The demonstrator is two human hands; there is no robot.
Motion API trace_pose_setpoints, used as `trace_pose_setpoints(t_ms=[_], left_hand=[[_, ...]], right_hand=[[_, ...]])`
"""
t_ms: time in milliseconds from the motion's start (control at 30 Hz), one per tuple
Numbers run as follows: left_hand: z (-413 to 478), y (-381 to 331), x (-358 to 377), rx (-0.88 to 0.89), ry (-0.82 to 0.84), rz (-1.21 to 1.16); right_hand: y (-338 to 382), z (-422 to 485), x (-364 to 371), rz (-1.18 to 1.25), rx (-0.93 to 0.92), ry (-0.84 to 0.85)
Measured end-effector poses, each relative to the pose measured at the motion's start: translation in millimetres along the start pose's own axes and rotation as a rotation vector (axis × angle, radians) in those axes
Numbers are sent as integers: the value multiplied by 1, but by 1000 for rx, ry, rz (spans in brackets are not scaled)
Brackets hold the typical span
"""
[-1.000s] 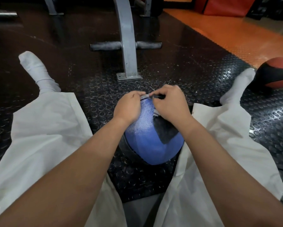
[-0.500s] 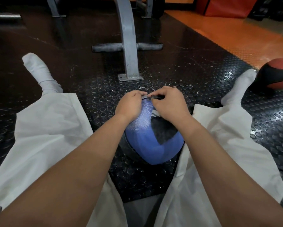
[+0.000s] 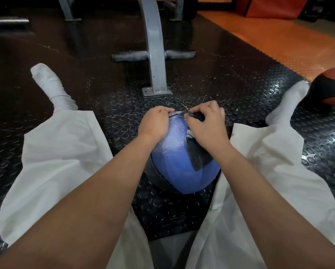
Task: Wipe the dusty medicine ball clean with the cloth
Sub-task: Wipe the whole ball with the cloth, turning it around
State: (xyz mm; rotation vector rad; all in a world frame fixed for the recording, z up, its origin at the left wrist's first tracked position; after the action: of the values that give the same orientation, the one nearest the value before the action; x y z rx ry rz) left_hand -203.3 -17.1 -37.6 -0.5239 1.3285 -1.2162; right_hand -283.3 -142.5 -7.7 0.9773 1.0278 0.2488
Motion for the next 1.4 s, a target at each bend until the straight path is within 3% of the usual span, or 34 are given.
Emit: trace_pose_setpoints(t_ms=[200, 467, 600, 733, 867, 933, 1000, 1133, 1233, 1333, 1400], left_hand=[[0, -3, 1, 18, 35, -23], [-12, -11, 3, 42, 7, -17], [-5, -7, -1, 41, 20, -107], [-8, -6, -2, 66, 58, -96], [-18, -7, 2, 88, 22, -104], [-19, -9, 4, 85, 6, -96], [-15, -9, 4, 74, 7, -78], [-1, -6, 1, 64, 44, -87], [2, -4, 2, 37, 88, -94], [-1, -4, 1, 55, 75, -92], [-4, -2, 0, 53, 32, -88]], right_hand=[[-16, -52, -9, 44, -202, -118], [14, 5, 6, -166, -62, 18], [6, -41, 3, -202, -283, -90], [-9, -72, 0, -163, -390, -51], [11, -38, 0, -244, -248, -102], [17, -16, 6, -329, -148, -48], [19, -15, 10, -351, -149, -57], [1, -60, 4, -228, -262, -229], [-10, -83, 7, -249, -320, -216], [4, -59, 5, -306, -226, -233], [17, -28, 8, -346, -97, -149]])
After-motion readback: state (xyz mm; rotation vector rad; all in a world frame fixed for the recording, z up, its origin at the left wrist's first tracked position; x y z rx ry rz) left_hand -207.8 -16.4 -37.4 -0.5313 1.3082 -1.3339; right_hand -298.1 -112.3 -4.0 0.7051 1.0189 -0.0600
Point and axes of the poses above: each hand's wrist, its own z-axis towards the middle knuckle, its own x-axis out of the palm, y = z × x, the point moved 4 cm from there along z, towards the middle knuckle, and after that the axes turned 15 degrees about x, right-handed, at the moved point
